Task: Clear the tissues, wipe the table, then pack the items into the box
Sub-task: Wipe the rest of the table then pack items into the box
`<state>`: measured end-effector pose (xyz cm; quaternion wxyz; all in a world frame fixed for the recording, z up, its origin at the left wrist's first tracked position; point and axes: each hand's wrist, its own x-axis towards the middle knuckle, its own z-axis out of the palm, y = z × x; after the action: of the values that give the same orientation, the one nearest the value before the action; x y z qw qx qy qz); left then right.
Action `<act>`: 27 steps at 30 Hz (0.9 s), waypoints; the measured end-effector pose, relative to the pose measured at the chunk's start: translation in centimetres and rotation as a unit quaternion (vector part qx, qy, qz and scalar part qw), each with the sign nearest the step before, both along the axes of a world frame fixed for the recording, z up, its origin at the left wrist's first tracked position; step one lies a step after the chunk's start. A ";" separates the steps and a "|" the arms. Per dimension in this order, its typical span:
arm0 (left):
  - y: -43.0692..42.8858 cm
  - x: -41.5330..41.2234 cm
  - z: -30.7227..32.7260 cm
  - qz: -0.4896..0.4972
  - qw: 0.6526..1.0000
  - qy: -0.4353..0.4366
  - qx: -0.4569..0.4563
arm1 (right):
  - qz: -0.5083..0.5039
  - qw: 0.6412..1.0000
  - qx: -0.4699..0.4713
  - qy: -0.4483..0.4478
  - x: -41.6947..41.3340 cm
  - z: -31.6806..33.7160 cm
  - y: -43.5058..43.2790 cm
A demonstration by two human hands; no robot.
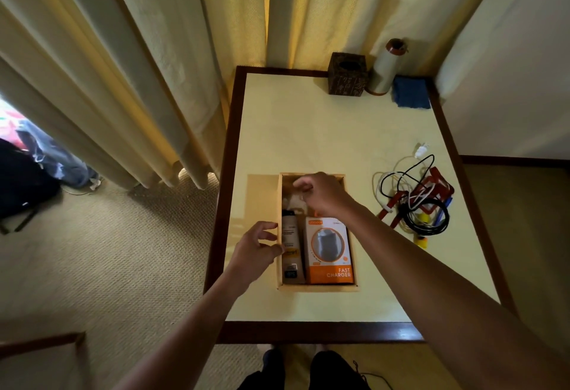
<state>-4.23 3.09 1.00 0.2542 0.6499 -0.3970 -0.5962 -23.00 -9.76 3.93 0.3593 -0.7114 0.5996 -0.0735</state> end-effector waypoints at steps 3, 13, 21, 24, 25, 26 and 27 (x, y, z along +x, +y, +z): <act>-1.1 0.0 0.5 -0.006 1.000 -0.009 0.003 | -0.017 0.999 -0.031 -0.038 -2.2 1.9 0.5; -6.7 -1.4 0.9 0.048 0.996 -0.063 -0.040 | -0.104 0.990 -0.099 0.001 -12.9 4.9 -0.5; -8.9 -2.7 -0.4 0.111 0.990 -0.071 -0.045 | -0.183 0.974 -0.111 0.067 -23.9 3.7 -7.5; -8.8 -3.2 -0.5 0.139 0.986 -0.073 -0.052 | -0.183 0.972 -0.106 0.098 -27.1 2.3 -10.8; -8.9 -3.5 -0.7 0.146 0.985 -0.073 -0.055 | -0.178 0.973 -0.100 0.109 -28.1 1.6 -12.0; -8.9 -3.5 -0.8 0.152 0.984 -0.077 -0.057 | -0.174 0.973 -0.091 0.121 -28.9 1.0 -12.9; -8.8 -3.5 -0.9 0.156 0.982 -0.084 -0.061 | -0.171 0.973 -0.080 0.134 -29.6 0.3 -13.8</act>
<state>-7.73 -5.72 0.15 0.3490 0.7349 -0.3462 -0.4672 -52.56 -23.58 4.23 0.1999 -0.6285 0.7468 -0.0858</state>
